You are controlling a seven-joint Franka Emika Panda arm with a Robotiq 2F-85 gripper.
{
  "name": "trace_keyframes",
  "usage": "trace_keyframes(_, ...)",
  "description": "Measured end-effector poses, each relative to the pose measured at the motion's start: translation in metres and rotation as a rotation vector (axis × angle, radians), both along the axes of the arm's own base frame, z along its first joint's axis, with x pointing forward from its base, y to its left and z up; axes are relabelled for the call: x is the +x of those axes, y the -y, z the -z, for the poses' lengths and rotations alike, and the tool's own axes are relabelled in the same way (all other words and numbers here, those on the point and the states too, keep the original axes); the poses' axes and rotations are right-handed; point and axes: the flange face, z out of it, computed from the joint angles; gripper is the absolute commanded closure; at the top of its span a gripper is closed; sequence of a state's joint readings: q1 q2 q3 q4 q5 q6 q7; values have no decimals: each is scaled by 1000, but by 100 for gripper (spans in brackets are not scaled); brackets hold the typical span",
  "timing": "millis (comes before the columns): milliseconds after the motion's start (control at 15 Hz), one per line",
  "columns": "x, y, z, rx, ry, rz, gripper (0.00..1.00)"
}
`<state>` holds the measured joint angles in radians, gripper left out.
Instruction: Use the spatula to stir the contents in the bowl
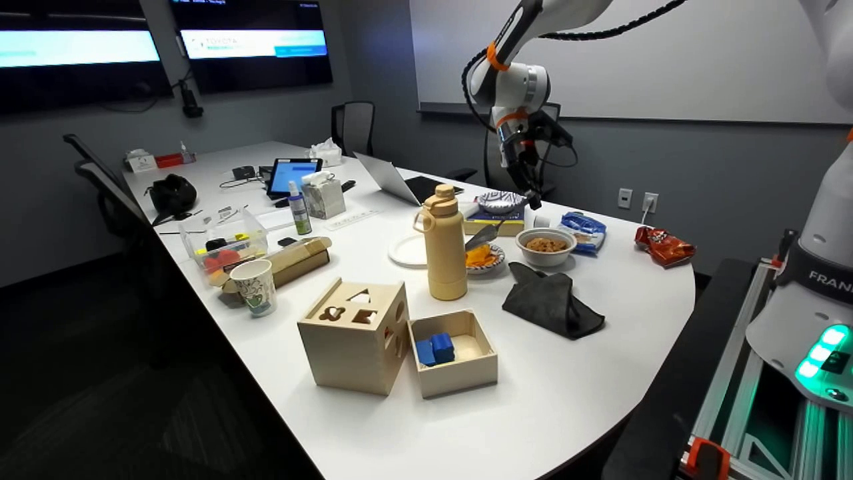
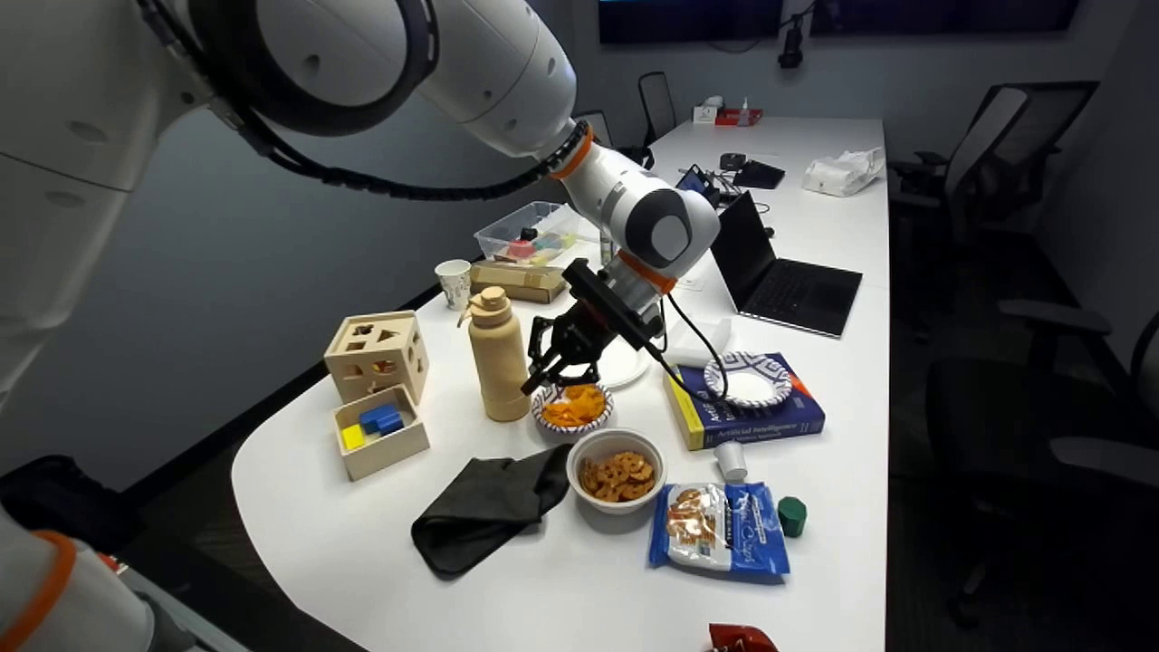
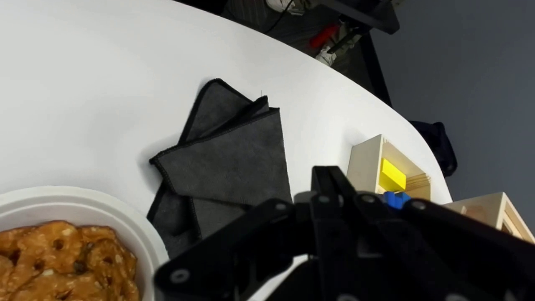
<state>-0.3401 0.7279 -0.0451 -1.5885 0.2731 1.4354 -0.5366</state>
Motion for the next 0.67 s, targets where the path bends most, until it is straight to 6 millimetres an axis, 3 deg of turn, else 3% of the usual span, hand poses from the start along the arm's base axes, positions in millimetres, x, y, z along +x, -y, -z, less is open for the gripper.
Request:
trace_keyframes(333,-3,21,8,4,4,37,99)
trace_keyframes(667,0,26,34,-19,24,54,99)
